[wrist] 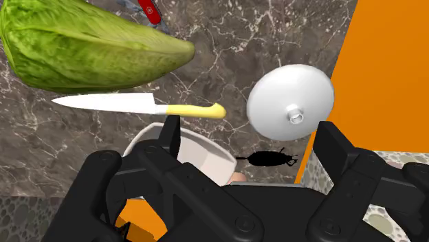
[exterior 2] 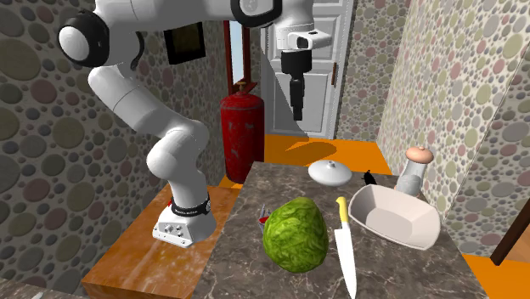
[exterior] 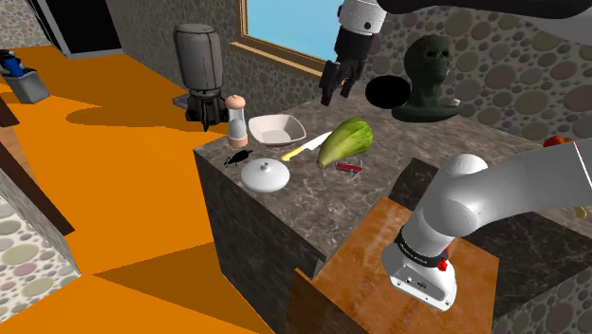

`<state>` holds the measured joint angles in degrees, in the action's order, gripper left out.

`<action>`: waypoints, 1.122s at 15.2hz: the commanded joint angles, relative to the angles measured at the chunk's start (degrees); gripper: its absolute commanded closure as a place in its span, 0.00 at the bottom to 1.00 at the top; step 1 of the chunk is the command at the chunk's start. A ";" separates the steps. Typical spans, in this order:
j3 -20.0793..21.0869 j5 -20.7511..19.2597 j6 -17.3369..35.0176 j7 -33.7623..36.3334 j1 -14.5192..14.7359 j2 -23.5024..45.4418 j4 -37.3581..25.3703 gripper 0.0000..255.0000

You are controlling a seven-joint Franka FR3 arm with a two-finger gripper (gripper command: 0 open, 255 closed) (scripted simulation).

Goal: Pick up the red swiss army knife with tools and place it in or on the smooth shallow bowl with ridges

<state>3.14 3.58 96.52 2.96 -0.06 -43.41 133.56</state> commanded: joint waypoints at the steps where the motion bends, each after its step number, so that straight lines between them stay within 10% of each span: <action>1: 0.00 0.00 0.00 0.00 0.00 0.00 0.00 0.00; 17: 2.80 1.08 18.59 32.34 -17.36 -4.60 27.86 0.00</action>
<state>5.56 4.37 113.66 32.88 -16.37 -47.78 159.46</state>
